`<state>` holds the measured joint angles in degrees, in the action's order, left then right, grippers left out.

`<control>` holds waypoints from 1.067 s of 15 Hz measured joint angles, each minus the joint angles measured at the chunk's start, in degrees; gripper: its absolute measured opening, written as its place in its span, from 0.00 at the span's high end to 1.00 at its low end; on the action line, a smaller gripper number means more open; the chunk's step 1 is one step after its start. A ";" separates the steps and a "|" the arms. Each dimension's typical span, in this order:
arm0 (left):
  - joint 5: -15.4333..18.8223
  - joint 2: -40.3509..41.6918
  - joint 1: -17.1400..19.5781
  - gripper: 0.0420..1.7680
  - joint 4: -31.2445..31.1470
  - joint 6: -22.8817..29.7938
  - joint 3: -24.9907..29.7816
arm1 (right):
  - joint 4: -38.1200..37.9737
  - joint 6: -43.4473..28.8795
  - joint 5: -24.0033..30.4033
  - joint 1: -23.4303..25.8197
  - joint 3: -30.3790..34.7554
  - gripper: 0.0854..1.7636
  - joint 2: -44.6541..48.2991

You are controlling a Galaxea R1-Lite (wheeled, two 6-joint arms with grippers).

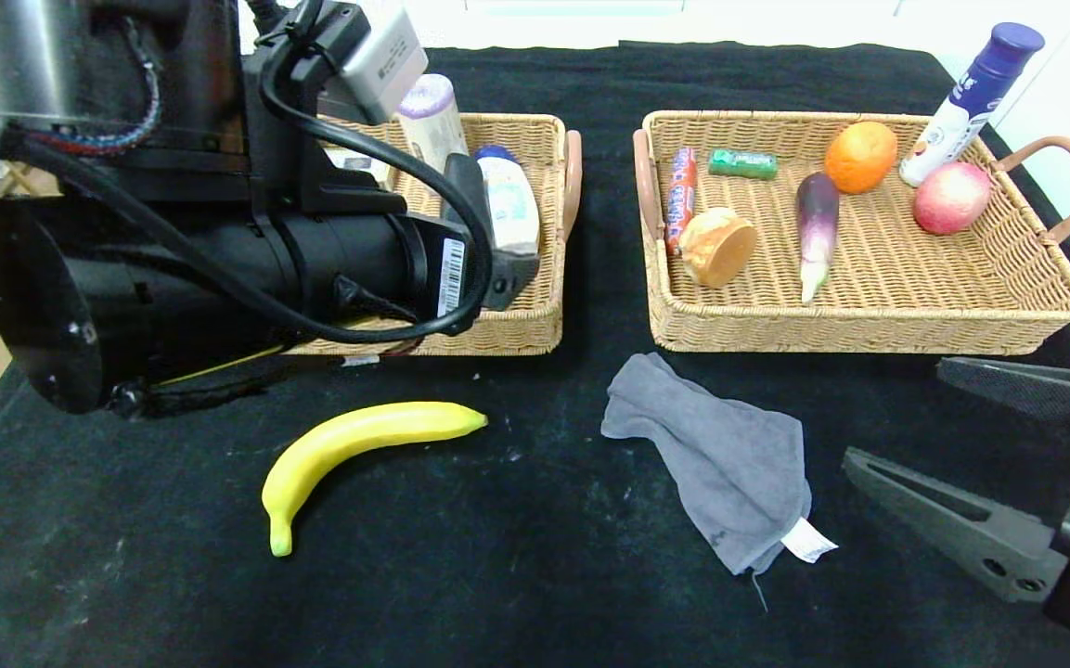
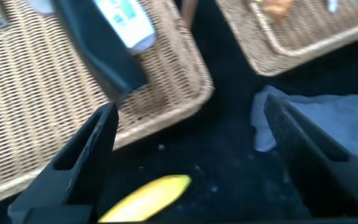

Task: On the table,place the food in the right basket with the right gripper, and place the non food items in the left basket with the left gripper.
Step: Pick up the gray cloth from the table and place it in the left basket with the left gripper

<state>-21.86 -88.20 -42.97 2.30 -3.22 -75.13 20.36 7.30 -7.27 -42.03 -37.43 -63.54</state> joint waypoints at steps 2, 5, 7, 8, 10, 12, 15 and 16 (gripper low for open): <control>-0.11 0.00 -2.43 0.04 0.00 0.05 0.33 | -0.05 0.16 0.00 0.22 -0.15 0.03 0.59; -0.63 -0.99 -6.50 0.04 0.69 0.13 1.56 | -0.24 0.52 0.02 0.61 -0.55 0.03 1.63; -1.01 -2.01 -8.73 0.04 0.89 0.24 2.19 | -0.27 0.55 0.00 0.66 -0.72 0.03 2.21; -1.01 -2.38 -9.62 0.04 0.85 0.17 2.76 | -0.29 0.52 0.00 0.66 -0.78 0.03 2.38; -0.93 -3.19 -10.96 0.04 0.83 0.02 3.77 | -0.29 0.55 0.02 0.67 -0.96 0.03 2.66; -0.79 -4.06 -11.80 0.03 0.87 -0.02 4.10 | -0.30 0.60 0.00 0.72 -1.07 0.03 3.01; -0.72 -5.63 -13.01 0.03 1.60 0.11 4.07 | -0.18 0.79 -0.04 1.19 -1.33 0.03 3.64; -0.74 -6.14 -13.34 0.03 2.43 0.02 3.96 | -0.18 1.27 -0.04 2.07 -1.62 0.03 3.93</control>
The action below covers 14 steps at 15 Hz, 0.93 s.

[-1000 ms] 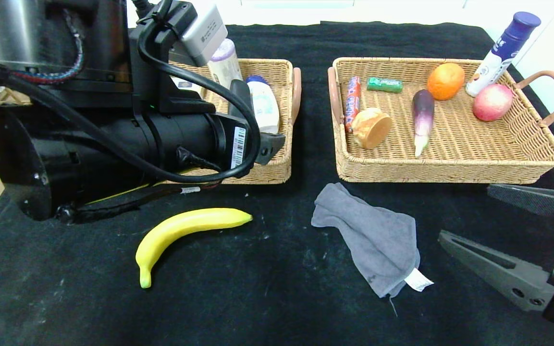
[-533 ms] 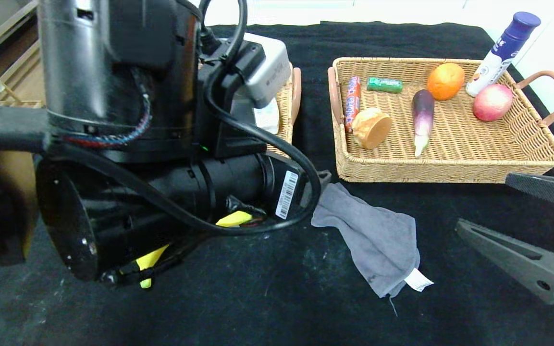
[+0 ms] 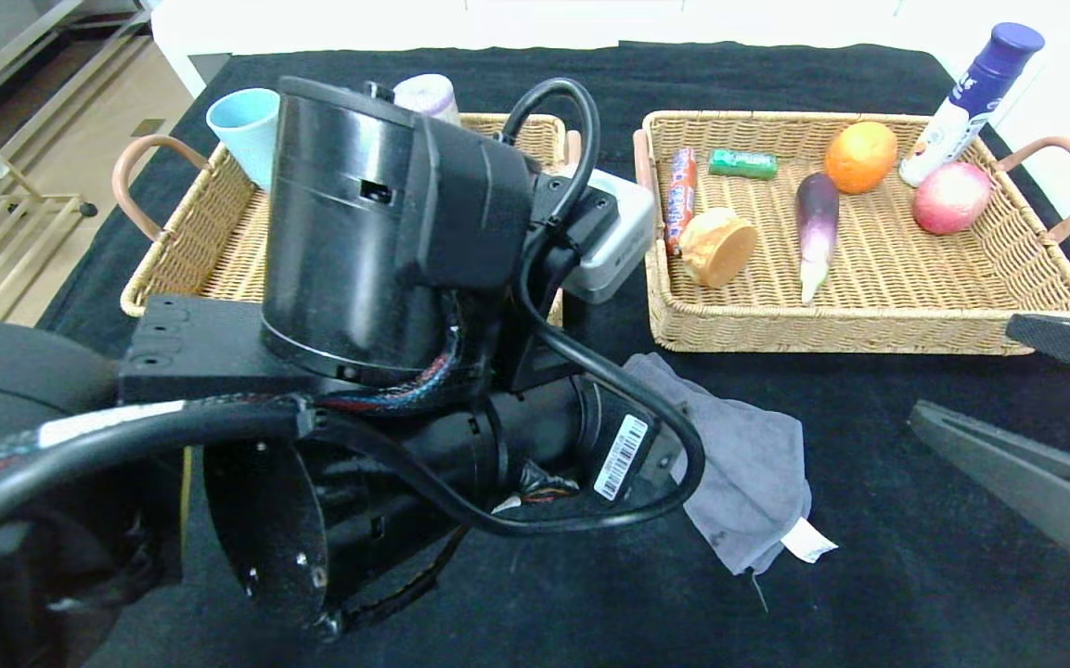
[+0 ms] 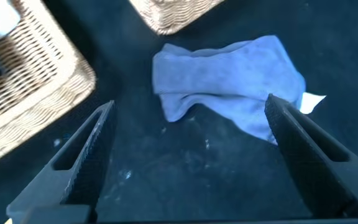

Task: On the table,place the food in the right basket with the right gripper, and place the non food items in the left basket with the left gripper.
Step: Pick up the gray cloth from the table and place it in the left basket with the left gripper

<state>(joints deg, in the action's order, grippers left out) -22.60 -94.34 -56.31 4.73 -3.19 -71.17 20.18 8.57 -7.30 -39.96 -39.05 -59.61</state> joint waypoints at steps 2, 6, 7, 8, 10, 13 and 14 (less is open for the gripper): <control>0.00 -1.30 -0.79 0.03 0.50 0.04 0.24 | -0.22 0.44 0.22 1.82 -0.78 0.03 0.99; -0.27 -4.45 -1.07 0.03 1.71 0.04 0.13 | -0.61 0.94 0.37 2.89 -1.44 0.03 2.84; -0.63 -5.22 -0.96 0.03 1.72 0.04 -0.13 | -0.56 0.94 0.37 2.93 -1.48 0.03 3.06; -1.49 -6.10 -0.83 0.03 1.71 0.00 -0.55 | -0.59 0.94 0.34 3.06 -1.55 0.03 3.28; -2.94 -8.05 -0.24 0.03 1.77 -0.13 -1.73 | -0.66 0.99 0.39 3.25 -1.69 0.03 3.77; -3.13 -10.73 0.61 0.03 1.91 -0.39 -3.39 | -0.63 1.29 0.39 3.33 -1.58 0.03 3.96; -3.13 -11.58 0.99 0.03 1.88 -0.79 -4.18 | -0.63 1.27 0.37 3.33 -1.52 0.03 3.99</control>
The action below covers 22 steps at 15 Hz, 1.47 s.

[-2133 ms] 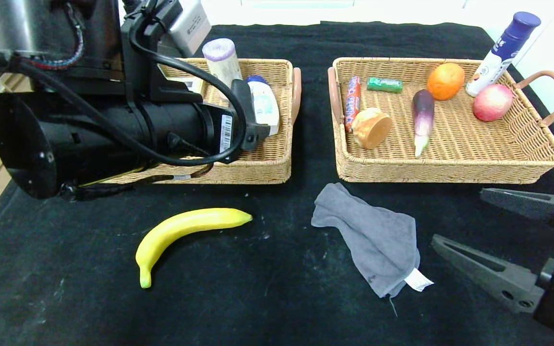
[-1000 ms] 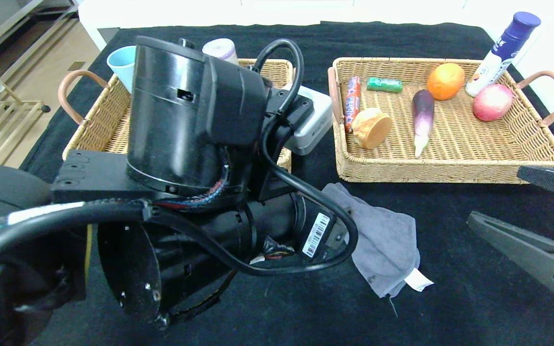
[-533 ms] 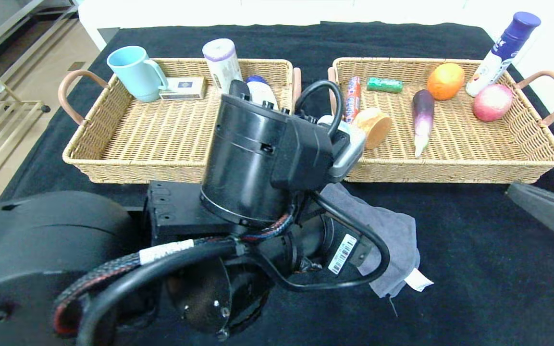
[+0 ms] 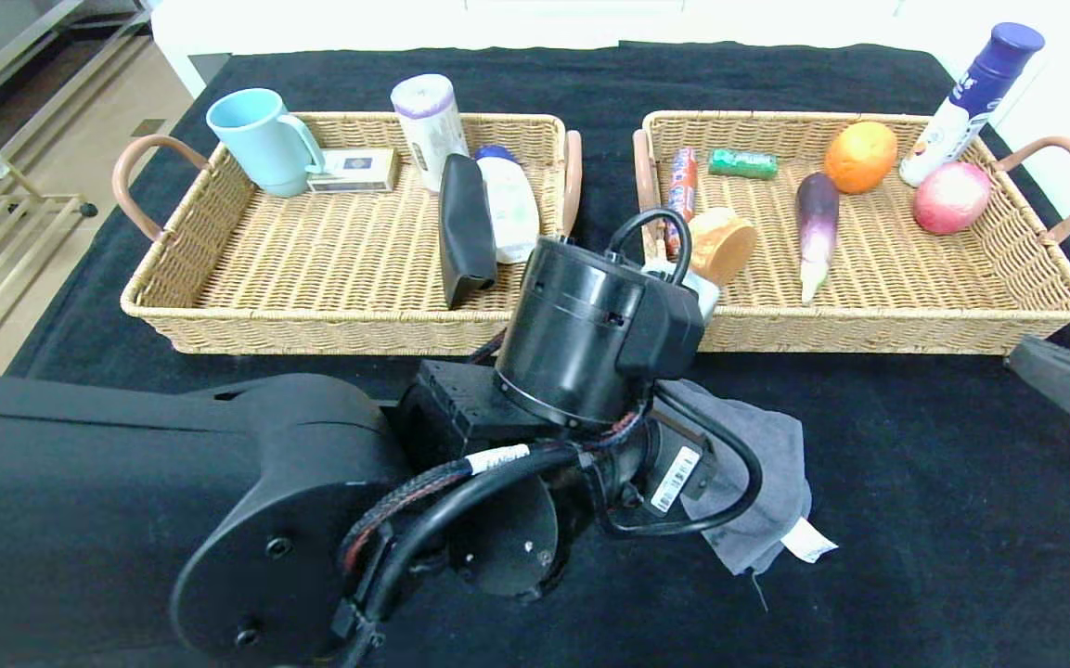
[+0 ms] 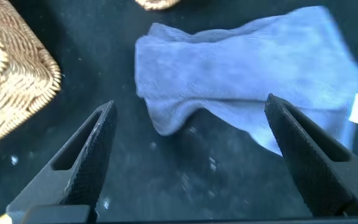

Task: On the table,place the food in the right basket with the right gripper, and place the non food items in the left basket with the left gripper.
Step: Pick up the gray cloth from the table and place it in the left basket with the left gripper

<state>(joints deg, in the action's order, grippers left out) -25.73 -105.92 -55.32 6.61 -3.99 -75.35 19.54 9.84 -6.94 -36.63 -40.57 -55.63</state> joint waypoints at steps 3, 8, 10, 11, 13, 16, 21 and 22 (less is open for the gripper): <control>0.30 -1.90 0.80 0.03 -0.05 -0.98 -1.49 | 0.00 0.02 0.02 -0.07 0.11 0.03 0.04; 0.74 -4.05 0.59 0.03 4.19 -2.12 -1.63 | 0.00 0.02 0.05 -0.52 0.50 0.03 -0.10; 0.83 -4.91 0.50 0.03 5.18 -2.12 -1.44 | 0.00 0.00 0.02 -0.63 0.57 0.03 -0.11; 1.04 -5.33 0.48 0.03 5.35 -2.01 -1.38 | 0.00 0.00 0.02 -0.68 0.61 0.03 -0.13; 1.05 -5.88 0.50 0.03 5.35 -1.79 -1.33 | 0.02 0.02 0.00 -0.71 0.72 0.03 -0.32; 1.04 -6.53 0.52 0.03 5.52 -1.55 -1.19 | 0.00 0.02 0.02 -0.71 0.77 0.03 -0.41; 1.01 -8.27 0.52 0.03 8.52 -1.68 -0.50 | 0.02 0.18 0.05 -0.79 0.83 0.03 -0.38; 0.99 -8.39 0.50 0.03 8.48 -1.68 -0.37 | 0.02 0.18 0.05 -0.79 0.85 0.03 -0.40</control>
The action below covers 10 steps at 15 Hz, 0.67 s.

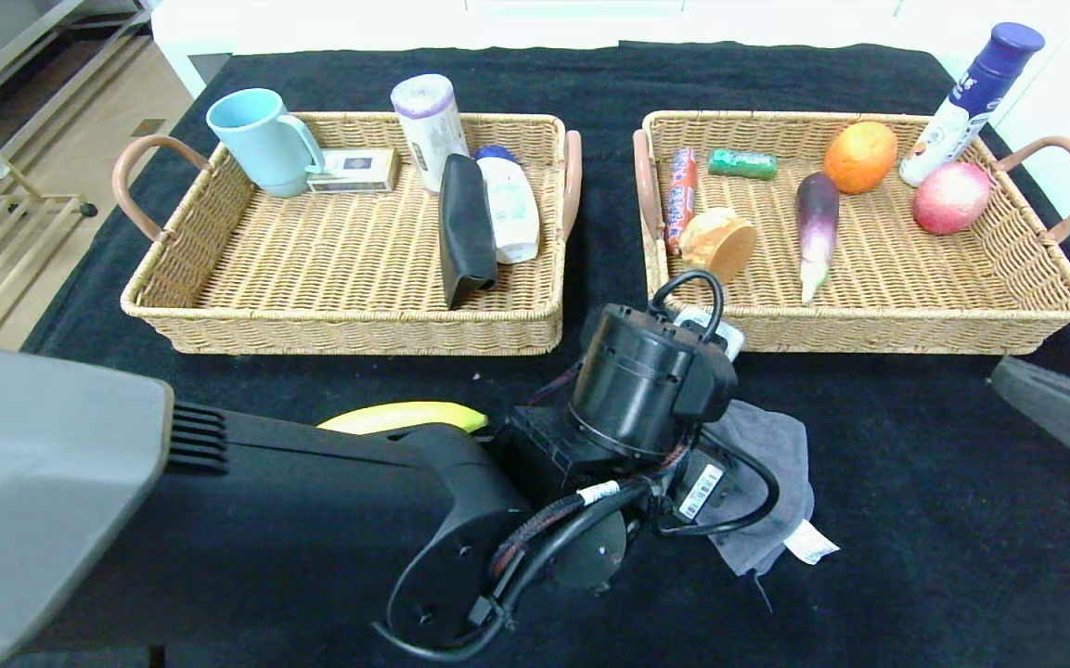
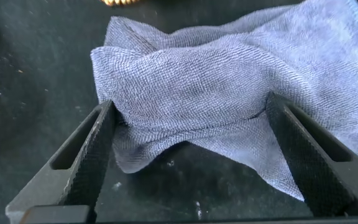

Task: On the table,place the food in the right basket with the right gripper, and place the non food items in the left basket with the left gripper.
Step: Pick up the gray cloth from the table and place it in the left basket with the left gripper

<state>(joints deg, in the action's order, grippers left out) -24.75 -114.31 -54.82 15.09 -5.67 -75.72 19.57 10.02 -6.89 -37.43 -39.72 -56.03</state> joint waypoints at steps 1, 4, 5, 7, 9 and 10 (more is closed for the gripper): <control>0.02 -0.05 0.00 0.03 -0.13 0.00 0.09 | -0.02 0.00 0.00 0.00 0.00 0.03 -0.01; 0.02 -0.02 -0.02 0.03 0.12 0.09 0.74 | 0.00 0.01 0.00 0.00 0.09 0.03 -0.12; 0.02 -0.02 -0.02 0.03 0.20 0.16 0.88 | 0.00 0.01 0.00 0.00 0.13 0.03 -0.22; 0.02 0.00 -0.02 0.03 0.15 0.07 1.05 | -0.02 0.01 -0.02 -0.02 0.22 0.03 -0.37; 0.06 -0.02 -0.11 0.17 0.10 0.05 1.29 | 0.00 0.04 -0.02 -0.02 0.24 0.03 -0.45; 0.09 -0.02 -0.16 0.26 0.04 0.05 1.33 | 0.05 0.01 0.00 -0.02 0.24 0.03 -0.48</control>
<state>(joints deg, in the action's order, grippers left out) -24.66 -114.34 -54.98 15.13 -5.62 -74.39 19.61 10.03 -6.89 -37.45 -39.47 -56.50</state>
